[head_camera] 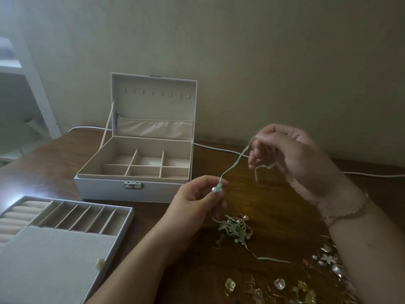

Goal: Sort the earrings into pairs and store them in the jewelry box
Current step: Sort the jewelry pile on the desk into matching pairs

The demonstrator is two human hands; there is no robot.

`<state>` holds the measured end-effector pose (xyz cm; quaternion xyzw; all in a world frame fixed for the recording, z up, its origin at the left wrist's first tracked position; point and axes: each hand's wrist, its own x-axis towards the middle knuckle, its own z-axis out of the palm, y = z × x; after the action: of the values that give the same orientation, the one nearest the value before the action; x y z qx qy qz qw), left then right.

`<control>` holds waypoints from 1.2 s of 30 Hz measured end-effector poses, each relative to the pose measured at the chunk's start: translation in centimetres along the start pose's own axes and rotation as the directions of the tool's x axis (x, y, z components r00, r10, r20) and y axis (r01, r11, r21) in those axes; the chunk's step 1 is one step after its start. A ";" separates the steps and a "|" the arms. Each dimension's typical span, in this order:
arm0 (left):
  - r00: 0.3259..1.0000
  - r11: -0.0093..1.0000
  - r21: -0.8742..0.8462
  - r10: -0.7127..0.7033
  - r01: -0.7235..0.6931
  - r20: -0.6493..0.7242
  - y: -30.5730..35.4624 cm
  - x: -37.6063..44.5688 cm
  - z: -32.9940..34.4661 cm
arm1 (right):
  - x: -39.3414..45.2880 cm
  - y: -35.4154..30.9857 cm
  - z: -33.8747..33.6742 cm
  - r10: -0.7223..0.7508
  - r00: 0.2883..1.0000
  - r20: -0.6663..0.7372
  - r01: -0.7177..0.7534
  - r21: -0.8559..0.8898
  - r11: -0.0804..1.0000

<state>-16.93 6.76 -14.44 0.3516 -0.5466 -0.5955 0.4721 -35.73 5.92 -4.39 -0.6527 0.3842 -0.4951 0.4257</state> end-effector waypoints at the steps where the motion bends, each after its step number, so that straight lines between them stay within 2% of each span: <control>1: 1.000 1.000 -0.026 0.007 -0.007 -0.020 0.0 0.1 0.0 | -0.6 0.4 -0.4 -0.003 1.000 0.020 0.005 -0.075 0.997; 5: 0.994 0.998 -0.051 0.028 -0.033 -0.110 0.2 0.4 -0.4 | -2.6 2.8 -1.4 0.094 0.991 0.100 -0.062 -0.280 0.958; 8: 0.992 0.997 -0.075 0.025 -0.035 -0.125 0.5 0.2 -0.1 | -3.3 3.5 -1.2 0.184 0.977 0.110 -0.112 -0.471 0.875; 10: 0.984 0.992 0.092 0.097 -0.084 -0.149 0.5 0.0 0.0 | -3.2 3.5 -0.7 0.174 0.984 0.028 -0.118 -0.631 0.767; 12: 0.971 0.941 0.303 0.197 -0.149 -0.136 0.3 0.0 0.3 | -3.0 3.6 0.4 0.104 0.995 -0.006 -0.079 -0.700 0.710; 14: 0.944 0.887 0.398 0.306 -0.235 -0.124 0.3 0.0 0.5 | -2.8 4.2 2.0 0.188 0.980 0.065 -0.109 -0.614 0.782; 16: 0.922 0.890 0.365 0.350 -0.273 -0.165 0.6 -0.1 0.6 | -3.0 5.2 4.1 0.281 0.946 0.163 -0.173 -0.480 0.860; 18: 0.937 0.966 0.117 0.252 -0.230 -0.241 1.3 -0.3 0.6 | -3.1 6.2 5.4 0.278 0.942 0.189 -0.175 -0.433 0.884; 20: 0.933 0.973 -0.084 0.180 -0.215 -0.311 2.1 -0.3 0.1 | -3.1 5.7 5.5 0.282 0.945 0.165 -0.183 -0.449 0.875; 25: 0.914 0.932 -0.257 0.145 -0.255 -0.380 2.3 0.2 -1.2 | -2.9 3.0 1.9 0.369 0.898 0.238 -0.213 -0.498 0.840; 27: 0.917 0.967 -0.159 0.126 -0.198 -0.379 1.9 0.2 -1.0 | -3.0 2.7 0.8 0.362 0.905 0.224 -0.260 -0.381 0.887; 30: 0.967 0.984 0.179 0.064 -0.019 -0.248 1.1 0.0 0.0 | -2.8 2.8 -0.1 0.261 0.961 0.092 -0.256 -0.066 0.964; 31: 0.986 0.952 0.306 0.044 0.007 -0.161 0.7 -0.2 0.4 | -2.8 3.0 -0.2 0.224 0.974 0.027 -0.224 0.003 0.975; 33: 0.997 0.823 0.565 0.072 -0.051 -0.014 0.0 -0.4 1.0 | -2.8 3.3 -0.3 0.144 0.986 -0.086 -0.138 0.074 0.988; 34: 0.995 0.758 0.646 0.092 -0.092 0.034 -0.2 -0.5 1.2 | -2.7 3.3 -0.3 0.120 0.986 -0.119 -0.104 0.136 0.985; 36: 0.991 0.702 0.699 0.090 -0.137 0.103 -0.4 -0.5 1.2 | -2.6 3.0 -0.5 0.120 0.984 -0.129 -0.074 0.319 0.945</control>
<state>-17.99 7.64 -14.65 0.4523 -0.7671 -0.3221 0.3212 -37.02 7.23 -7.93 -0.5189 0.3626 -0.5747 0.5186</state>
